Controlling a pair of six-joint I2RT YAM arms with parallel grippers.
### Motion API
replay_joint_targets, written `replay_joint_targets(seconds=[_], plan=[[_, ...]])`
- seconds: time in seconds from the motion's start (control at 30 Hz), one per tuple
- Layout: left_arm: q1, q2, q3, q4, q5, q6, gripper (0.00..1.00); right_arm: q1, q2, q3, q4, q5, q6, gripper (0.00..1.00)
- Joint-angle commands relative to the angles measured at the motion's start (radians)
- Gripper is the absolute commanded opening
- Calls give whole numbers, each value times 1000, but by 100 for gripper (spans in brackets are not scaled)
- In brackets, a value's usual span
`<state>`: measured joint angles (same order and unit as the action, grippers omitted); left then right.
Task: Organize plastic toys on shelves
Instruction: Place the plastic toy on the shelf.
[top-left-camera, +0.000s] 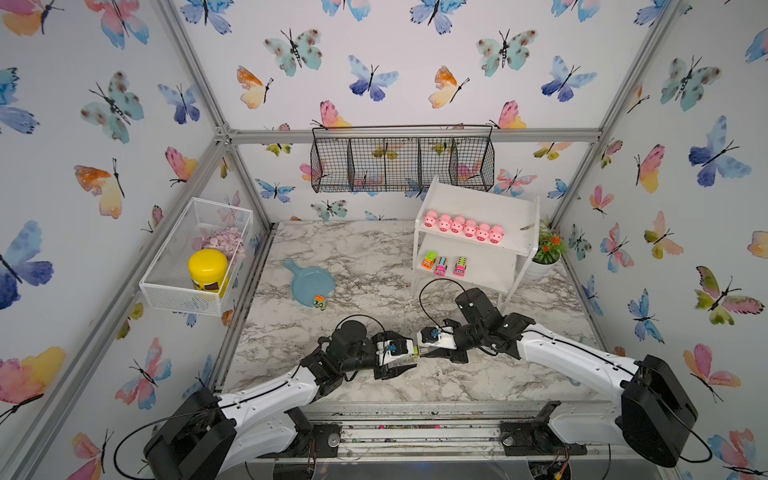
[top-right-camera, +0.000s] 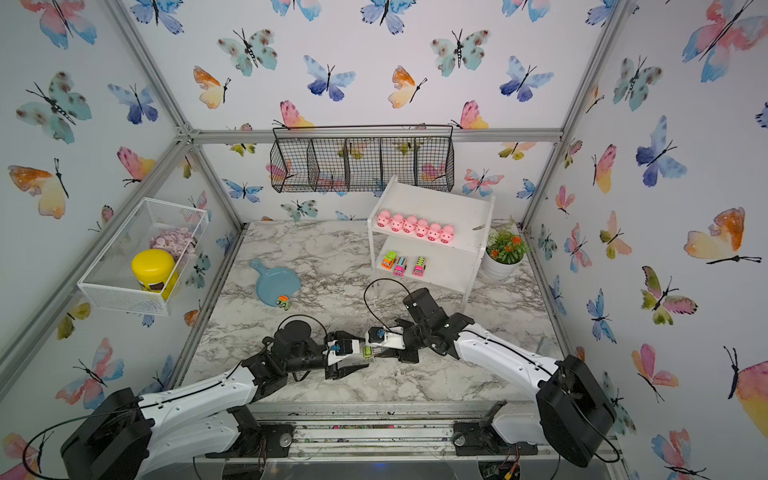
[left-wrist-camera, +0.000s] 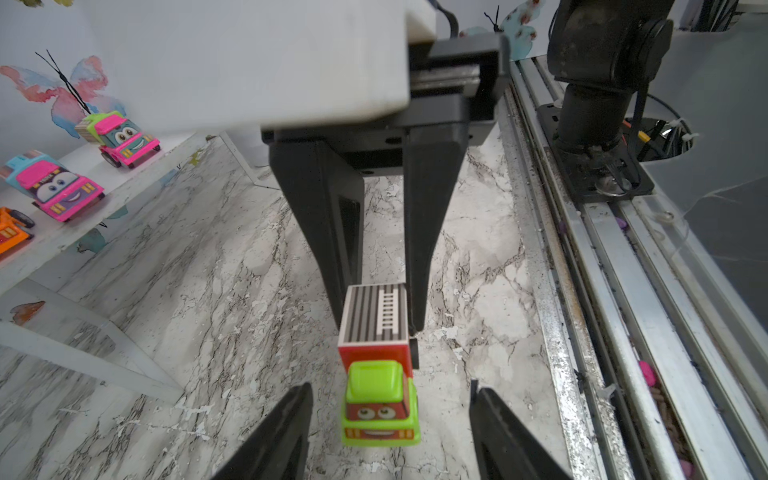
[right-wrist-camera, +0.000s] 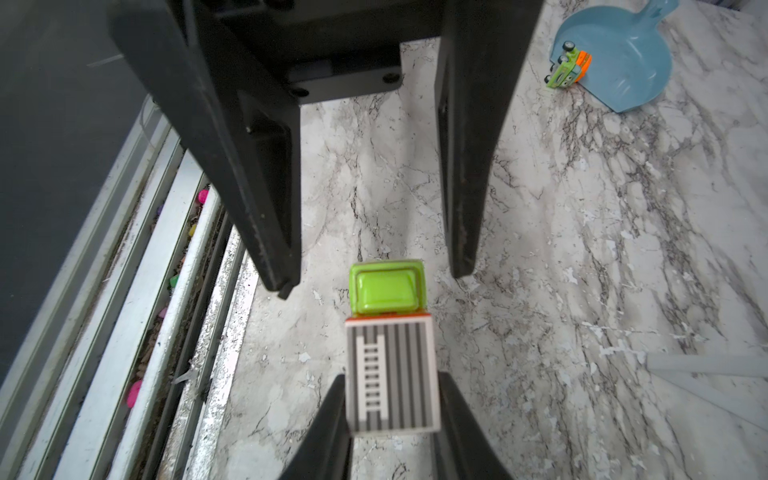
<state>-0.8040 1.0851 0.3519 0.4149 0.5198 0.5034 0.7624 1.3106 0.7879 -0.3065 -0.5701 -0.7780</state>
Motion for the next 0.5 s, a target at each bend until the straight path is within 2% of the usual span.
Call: replay_joint_targets(seconds=[0.0,0.47], plan=[[5,22,17,21,19,-14,59,-2,-2,7,-17,-33,-1,28],[5,93,64,9,31,-32,44,-2,-10,7,-20,-35,-4,28]])
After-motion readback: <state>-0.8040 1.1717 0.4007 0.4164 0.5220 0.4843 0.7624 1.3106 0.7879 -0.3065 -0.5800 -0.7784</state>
